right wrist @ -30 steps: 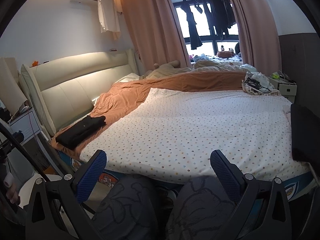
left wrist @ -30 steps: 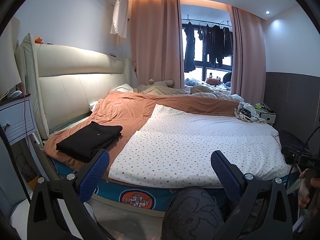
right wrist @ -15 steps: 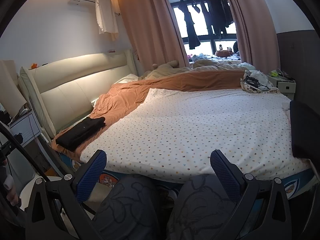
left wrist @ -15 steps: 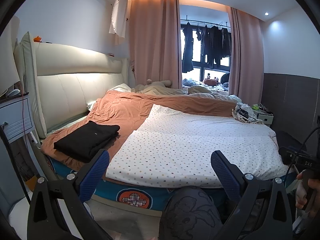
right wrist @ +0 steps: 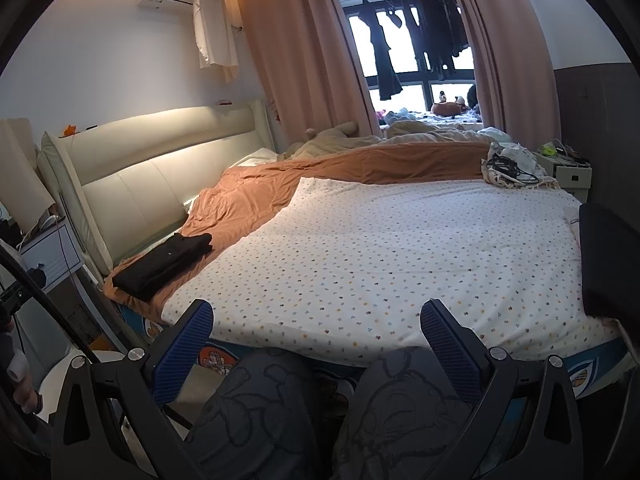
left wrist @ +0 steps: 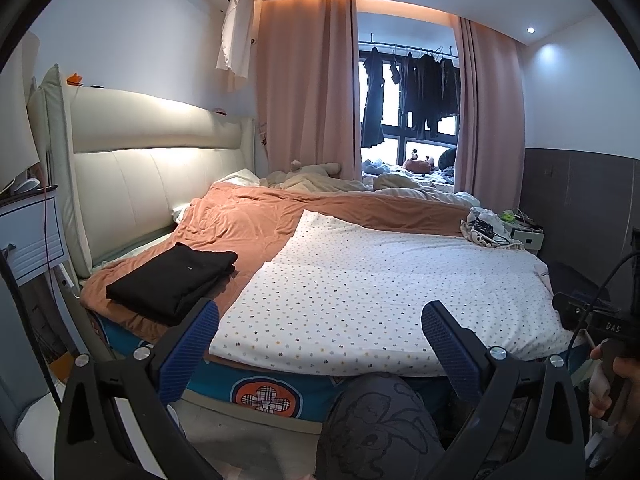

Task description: Fold large clothes

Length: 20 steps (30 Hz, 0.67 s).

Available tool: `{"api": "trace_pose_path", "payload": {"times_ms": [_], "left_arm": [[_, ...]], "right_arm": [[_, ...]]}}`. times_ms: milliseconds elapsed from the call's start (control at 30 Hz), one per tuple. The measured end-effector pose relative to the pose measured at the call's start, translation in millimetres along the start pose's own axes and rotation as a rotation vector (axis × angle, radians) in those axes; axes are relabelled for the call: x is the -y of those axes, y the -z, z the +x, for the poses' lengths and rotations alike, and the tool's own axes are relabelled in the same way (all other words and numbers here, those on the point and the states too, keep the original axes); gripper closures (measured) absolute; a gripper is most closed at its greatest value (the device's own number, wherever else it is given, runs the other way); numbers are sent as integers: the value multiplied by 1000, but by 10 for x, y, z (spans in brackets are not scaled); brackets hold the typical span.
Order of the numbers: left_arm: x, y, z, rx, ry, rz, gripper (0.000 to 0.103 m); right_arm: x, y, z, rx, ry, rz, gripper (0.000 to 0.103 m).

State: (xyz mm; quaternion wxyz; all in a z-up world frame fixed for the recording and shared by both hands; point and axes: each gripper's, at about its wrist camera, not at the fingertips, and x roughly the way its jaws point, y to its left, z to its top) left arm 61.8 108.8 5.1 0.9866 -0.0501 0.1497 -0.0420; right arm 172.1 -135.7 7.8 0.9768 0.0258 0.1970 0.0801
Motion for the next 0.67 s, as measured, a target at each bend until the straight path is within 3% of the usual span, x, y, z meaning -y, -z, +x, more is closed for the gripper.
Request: {"api": "trace_pose_path", "payload": {"times_ms": [667], "left_arm": [[-22,-10,-215,41,12,-15,0]], "right_arm": [[6,12,-53,-9,-2,9,0]]}}
